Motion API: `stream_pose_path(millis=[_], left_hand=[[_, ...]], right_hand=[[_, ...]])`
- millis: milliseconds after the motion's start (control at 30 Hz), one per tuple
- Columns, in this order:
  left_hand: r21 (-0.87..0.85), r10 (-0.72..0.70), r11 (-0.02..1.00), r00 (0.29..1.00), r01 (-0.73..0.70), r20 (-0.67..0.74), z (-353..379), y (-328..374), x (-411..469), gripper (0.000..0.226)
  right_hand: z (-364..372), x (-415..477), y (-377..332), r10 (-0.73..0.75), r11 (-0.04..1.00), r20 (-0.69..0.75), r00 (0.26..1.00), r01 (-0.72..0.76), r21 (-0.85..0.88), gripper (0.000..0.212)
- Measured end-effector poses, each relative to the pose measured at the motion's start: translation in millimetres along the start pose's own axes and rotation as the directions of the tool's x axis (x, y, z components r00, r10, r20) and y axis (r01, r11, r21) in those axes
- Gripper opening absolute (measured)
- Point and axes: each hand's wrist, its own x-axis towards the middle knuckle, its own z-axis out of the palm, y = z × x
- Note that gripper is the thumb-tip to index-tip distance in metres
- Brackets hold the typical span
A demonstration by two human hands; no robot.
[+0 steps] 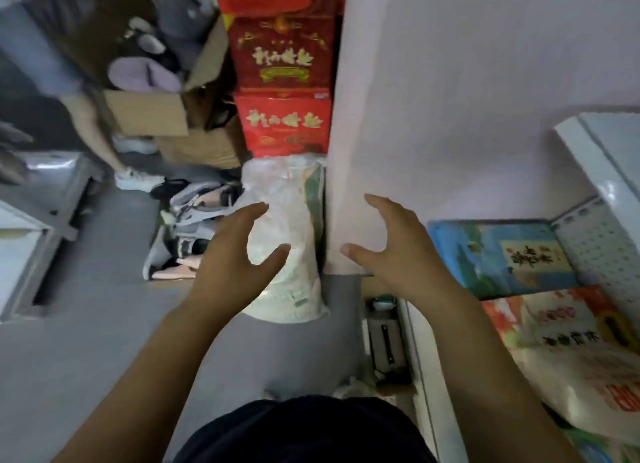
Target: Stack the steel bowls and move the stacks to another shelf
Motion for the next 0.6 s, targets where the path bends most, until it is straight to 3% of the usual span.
stream_pose_path(millis=[167,267,400,600], left_hand=[[0.08,-0.206,0.971,0.957,0.226,-0.206,-97,-79,-68,0.062],[0.101,-0.298,0.932,0.893,0.349,-0.337,-147,-107,-114,0.062],[0.047,-0.426,0.853,0.747,0.519,-0.511,-198,-135,-177,0.061],[-0.111,-0.556,0.751,0.533,0.651,-0.637,-231,-161,-235,0.064]], right_hand=[[98,13,-87,-0.201,0.978,0.174,0.964,0.207,-0.018,0.082],[154,14,-142,-0.35,0.932,0.281,0.894,0.364,0.002,0.077],[215,8,-212,-0.509,0.84,0.414,0.755,0.541,0.046,0.075],[276,-5,-277,-0.603,0.73,0.568,0.56,0.674,0.11,0.071]])
